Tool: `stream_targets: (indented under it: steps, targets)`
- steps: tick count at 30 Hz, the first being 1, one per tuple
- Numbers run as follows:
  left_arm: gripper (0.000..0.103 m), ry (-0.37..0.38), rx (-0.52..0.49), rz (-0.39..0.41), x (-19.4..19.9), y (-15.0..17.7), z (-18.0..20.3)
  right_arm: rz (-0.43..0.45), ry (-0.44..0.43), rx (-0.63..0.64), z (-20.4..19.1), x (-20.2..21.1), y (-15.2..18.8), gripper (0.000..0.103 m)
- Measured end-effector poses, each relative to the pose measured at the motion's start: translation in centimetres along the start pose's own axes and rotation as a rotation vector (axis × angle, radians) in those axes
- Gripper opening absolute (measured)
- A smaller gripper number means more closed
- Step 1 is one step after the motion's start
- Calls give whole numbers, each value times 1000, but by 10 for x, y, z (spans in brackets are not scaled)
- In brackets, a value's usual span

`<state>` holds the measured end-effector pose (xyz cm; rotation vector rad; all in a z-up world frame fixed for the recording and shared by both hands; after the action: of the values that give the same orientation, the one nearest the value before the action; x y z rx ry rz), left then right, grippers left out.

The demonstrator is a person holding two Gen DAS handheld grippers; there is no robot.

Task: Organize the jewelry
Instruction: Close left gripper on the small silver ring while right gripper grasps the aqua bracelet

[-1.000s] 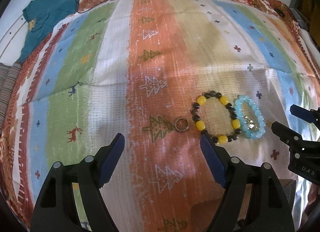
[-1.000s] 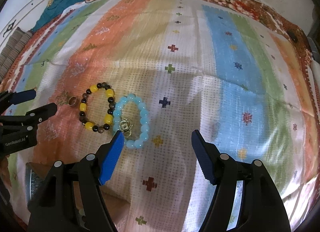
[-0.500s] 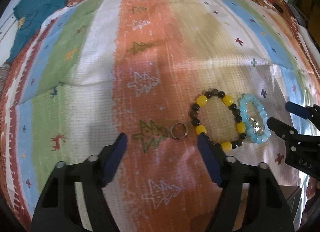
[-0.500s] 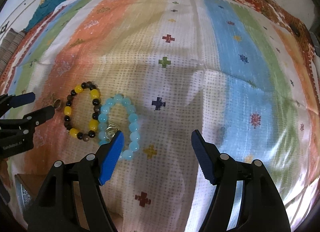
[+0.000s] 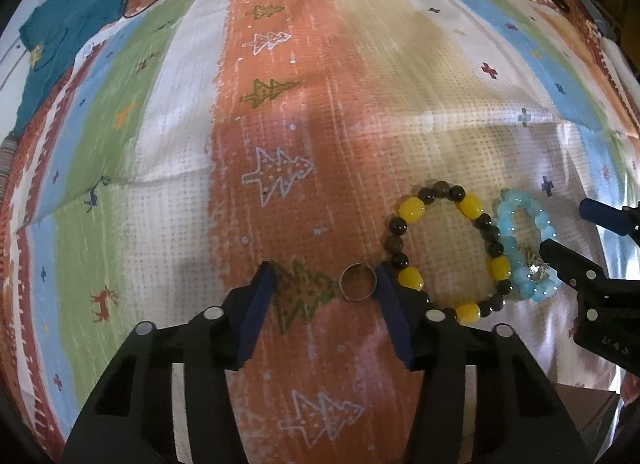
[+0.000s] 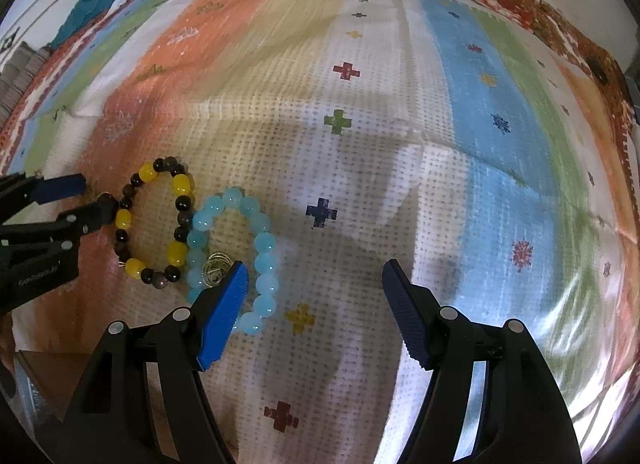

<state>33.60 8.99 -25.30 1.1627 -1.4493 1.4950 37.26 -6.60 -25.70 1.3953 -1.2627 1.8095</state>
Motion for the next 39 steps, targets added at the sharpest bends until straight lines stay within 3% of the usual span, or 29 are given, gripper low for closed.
stream_targets:
  steps: [3,5,7,11,13,22,39]
  targets:
    - [39,-2,-6,8,-1,-3,3,-4,8,19,-2,-2,0,68]
    - [25,-1,-13,10,-1,-2,7,-4,3,36,-5,-2,-1,56]
    - [18,-2,-19,9,0,-2,9,-2,1,39,-6,-2,-2,44]
    - [18,-8,-27,14,0,-2,8,0,-7,53,-10,0,-1,19]
    - [18,-3,-24,13,0,-2,7,3,-12,61,-12,1,0,12]
    - [18,-6,-39,3,10,4,16,44,21,61,-9,16,-2,12]
    - [18,-16,-38,30,39,15,16,156,-5,68,-16,66,-14,12]
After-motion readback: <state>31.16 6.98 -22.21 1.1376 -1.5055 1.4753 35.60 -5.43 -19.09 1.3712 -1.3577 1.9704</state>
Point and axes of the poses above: each gripper's, at about its wrist camera, not at the fingertips, and x roughly against the way its jaws point, z to its right, y to its underside, the point moved 8 cm from there along -x, roughly the way its jaws point, and after that the axes turned 1 degree about -x, right-handed, at the moved point
